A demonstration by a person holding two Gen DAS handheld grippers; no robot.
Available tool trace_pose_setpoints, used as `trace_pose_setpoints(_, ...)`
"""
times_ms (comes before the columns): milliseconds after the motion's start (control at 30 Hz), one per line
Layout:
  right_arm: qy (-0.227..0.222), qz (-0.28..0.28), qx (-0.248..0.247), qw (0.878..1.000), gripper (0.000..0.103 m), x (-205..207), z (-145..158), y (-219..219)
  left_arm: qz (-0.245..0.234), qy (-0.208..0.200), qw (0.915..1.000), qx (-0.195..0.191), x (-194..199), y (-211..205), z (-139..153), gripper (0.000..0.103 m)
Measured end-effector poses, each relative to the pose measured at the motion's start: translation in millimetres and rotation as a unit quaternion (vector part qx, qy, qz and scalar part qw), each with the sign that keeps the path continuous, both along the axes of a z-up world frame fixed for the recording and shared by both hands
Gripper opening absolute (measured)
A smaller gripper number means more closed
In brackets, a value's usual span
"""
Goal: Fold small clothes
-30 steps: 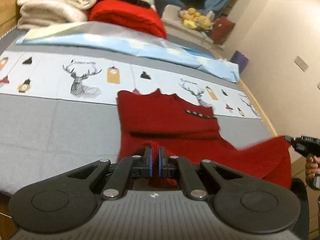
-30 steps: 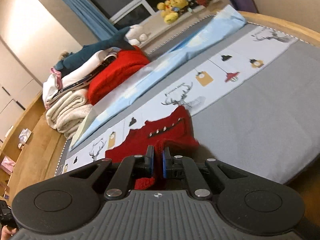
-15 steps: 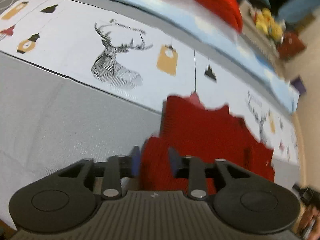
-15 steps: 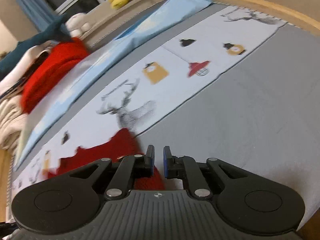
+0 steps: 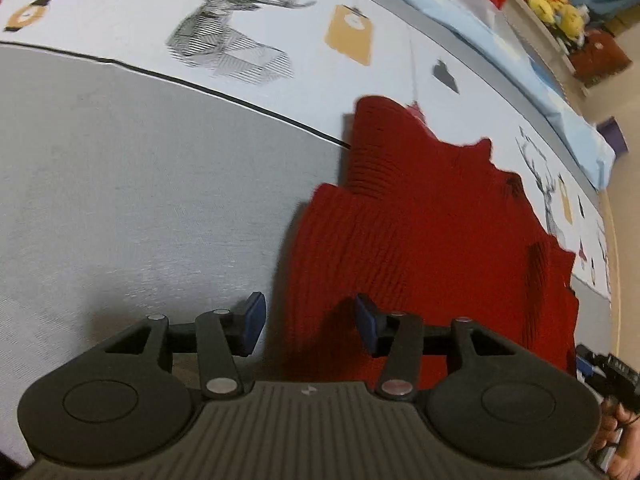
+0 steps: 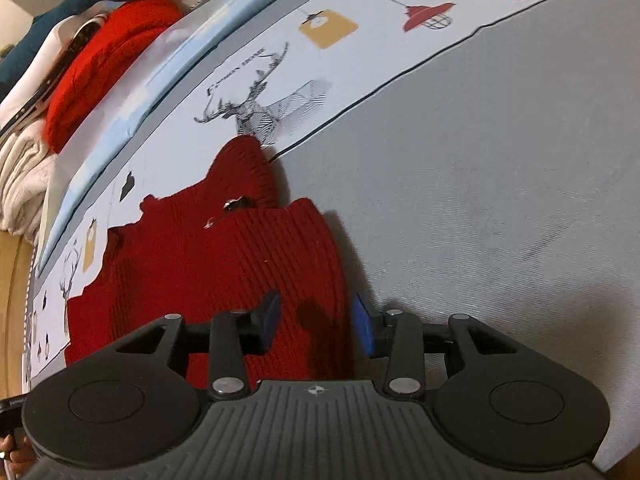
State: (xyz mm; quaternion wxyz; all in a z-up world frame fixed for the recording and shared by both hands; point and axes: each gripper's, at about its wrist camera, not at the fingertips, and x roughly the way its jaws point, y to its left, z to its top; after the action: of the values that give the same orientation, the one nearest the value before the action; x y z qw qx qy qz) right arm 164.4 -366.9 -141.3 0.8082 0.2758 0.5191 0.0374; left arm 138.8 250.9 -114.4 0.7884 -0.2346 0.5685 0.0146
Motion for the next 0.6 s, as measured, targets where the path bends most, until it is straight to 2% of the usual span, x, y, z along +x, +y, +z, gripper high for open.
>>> trace_pose_setpoints(33, -0.003, 0.003, -0.002, 1.0, 0.042, 3, -1, 2, -0.007, -0.002, 1.0, 0.006, 2, -4, -1, 0.045)
trace_pose_setpoints(67, -0.005, 0.008, -0.005, 1.0, 0.041, 2, -1, 4, -0.012, -0.01, 0.9997, 0.017, 2, -8, 1, 0.02)
trace_pose_setpoints(100, -0.009, 0.015, -0.009, 1.0, 0.036, 2, 0, 6, -0.018, -0.017, 0.9992, 0.032, 3, -11, 4, 0.01)
trace_pose_setpoints(133, -0.013, 0.023, -0.014, 1.0, 0.01, 2, 1, 9, -0.024, -0.03, 0.9986, 0.038, 2, -12, 10, 0.01)
trace_pose_setpoints(233, -0.061, 0.025, -0.043, 0.997, 0.008, -1, 20, 12, -0.031, -0.098, 0.9929, 0.061, -6, -13, 42, 0.009)
trace_pose_setpoints(300, -0.123, 0.004, -0.03, 0.992, 0.008, -8, 44, 6, -0.032, -0.176, 0.9817, 0.066, -15, -11, 70, 0.008)
trace_pose_setpoints(367, -0.209, -0.009, -0.023, 0.978, 0.006, -19, 74, 2, -0.024, -0.237, 0.9666, 0.093, -22, -11, 88, 0.008)
trace_pose_setpoints(400, -0.247, -0.012, -0.039, 0.968, 0.006, -25, 85, 3, -0.014, -0.256, 0.961, 0.103, -23, -9, 91, 0.008)
trace_pose_setpoints(433, -0.278, -0.019, -0.059, 0.958, 0.005, -30, 93, 4, 0.001, -0.269, 0.9571, 0.109, -23, -7, 92, 0.008)
trace_pose_setpoints(467, -0.297, -0.03, -0.073, 0.952, 0.0, -31, 97, 4, 0.023, -0.276, 0.9543, 0.112, -21, -4, 90, 0.008)
trace_pose_setpoints(500, -0.311, -0.057, -0.09, 0.944, 0.0, -30, 99, 3, 0.04, -0.279, 0.9533, 0.109, -18, -1, 87, 0.008)
trace_pose_setpoints(567, -0.31, -0.107, -0.097, 0.94, 0.0, -21, 96, -8, 0.052, -0.274, 0.9535, 0.114, -9, -3, 77, 0.01)
trace_pose_setpoints(600, -0.298, -0.119, -0.091, 0.943, 0.0, -14, 91, -15, 0.046, -0.26, 0.9566, 0.124, 0, -7, 70, 0.011)
